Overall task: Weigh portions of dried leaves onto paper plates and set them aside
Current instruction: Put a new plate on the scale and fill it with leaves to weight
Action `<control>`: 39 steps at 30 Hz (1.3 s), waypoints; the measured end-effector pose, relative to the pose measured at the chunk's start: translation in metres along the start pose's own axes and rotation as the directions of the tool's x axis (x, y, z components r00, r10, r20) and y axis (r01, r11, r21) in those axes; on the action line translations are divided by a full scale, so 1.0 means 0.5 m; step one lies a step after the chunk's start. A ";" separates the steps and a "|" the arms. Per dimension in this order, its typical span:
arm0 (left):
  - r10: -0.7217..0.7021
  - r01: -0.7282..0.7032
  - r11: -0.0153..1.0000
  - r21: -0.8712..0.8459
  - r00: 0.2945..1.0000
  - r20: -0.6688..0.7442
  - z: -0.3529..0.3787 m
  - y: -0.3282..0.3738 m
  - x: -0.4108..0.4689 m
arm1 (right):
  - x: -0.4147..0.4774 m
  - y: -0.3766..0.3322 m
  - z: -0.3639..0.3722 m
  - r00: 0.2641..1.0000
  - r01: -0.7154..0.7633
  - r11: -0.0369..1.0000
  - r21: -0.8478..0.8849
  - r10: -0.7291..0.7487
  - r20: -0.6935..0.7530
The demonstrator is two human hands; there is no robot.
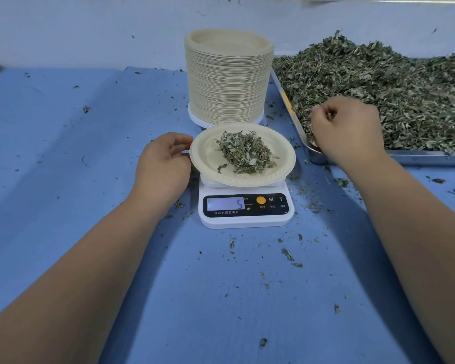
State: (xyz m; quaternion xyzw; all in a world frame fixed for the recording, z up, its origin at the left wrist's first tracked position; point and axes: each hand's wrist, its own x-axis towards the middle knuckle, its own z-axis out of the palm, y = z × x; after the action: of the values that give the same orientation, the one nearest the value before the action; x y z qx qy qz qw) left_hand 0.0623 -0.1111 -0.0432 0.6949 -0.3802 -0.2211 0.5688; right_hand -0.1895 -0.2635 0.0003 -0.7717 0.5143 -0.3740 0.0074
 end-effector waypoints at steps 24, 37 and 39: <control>-0.012 0.012 1.000 -0.011 1.000 0.013 -0.003 0.008 -0.007 | 0.000 0.001 0.007 0.999 -0.030 0.998 0.052 0.028 0.041; -0.052 0.053 0.998 -0.043 0.998 0.024 -0.005 0.010 -0.008 | 0.015 -0.138 -0.059 0.991 0.113 0.967 0.226 -0.093 -0.099; -0.059 0.060 0.997 -0.038 0.998 0.029 -0.005 0.010 -0.007 | -0.003 -0.186 -0.052 0.981 0.192 0.945 0.263 -0.175 -0.087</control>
State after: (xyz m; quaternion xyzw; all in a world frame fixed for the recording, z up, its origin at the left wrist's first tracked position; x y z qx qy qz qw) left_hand 0.0606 -0.1070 -0.0384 0.6918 -0.3630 -0.2550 0.5698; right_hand -0.1317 -0.2086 0.0552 -0.7959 0.3843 -0.4637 0.0617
